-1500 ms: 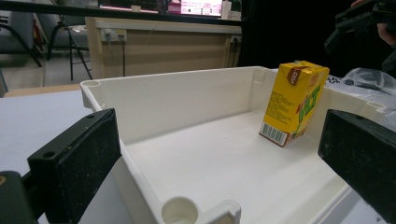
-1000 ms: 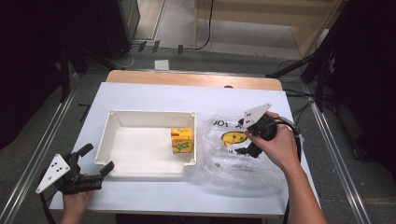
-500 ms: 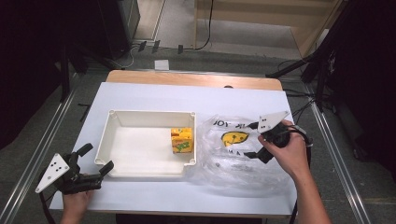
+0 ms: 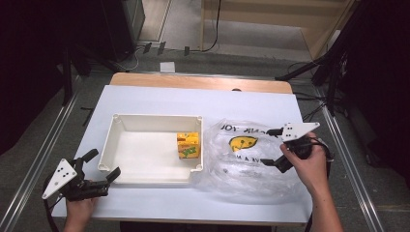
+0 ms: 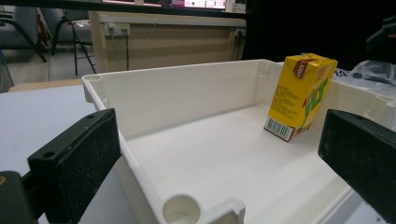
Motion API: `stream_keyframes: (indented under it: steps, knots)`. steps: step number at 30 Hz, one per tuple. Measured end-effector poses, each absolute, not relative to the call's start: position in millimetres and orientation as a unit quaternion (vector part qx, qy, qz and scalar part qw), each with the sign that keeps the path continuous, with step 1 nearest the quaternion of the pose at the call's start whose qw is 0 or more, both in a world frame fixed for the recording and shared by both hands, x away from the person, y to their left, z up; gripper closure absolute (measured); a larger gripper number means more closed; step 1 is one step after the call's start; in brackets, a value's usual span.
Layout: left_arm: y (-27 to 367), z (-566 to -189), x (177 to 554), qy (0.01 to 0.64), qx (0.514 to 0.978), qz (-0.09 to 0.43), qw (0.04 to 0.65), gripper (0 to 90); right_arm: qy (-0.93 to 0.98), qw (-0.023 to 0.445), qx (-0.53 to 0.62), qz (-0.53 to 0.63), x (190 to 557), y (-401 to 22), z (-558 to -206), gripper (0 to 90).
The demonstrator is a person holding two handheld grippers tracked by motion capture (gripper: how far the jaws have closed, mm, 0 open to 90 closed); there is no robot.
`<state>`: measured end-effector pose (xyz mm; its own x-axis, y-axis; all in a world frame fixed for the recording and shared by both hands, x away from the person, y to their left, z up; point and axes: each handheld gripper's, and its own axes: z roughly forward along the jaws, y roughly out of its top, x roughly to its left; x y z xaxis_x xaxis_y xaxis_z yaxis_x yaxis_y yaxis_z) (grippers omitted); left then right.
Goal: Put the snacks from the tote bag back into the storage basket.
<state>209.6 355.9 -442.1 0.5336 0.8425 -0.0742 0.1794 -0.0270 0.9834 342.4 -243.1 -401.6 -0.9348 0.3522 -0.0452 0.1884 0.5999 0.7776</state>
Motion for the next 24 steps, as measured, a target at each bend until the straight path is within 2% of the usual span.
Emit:
stream_keyframes:
  steps: [11,17,24]
  knots:
    - [365,-442,207,0.402,0.631,0.275,0.604,0.0,0.866,0.101,0.168,0.461,331,-260,-426,0.0]
    - [363,-442,208,0.403,0.634,0.279,0.598,0.0,0.837,0.102,0.193,0.502,323,-281,-443,0.0]
    - [363,-442,209,0.401,0.637,0.283,0.595,0.0,0.82,0.103,0.202,0.526,313,-296,-447,0.0]
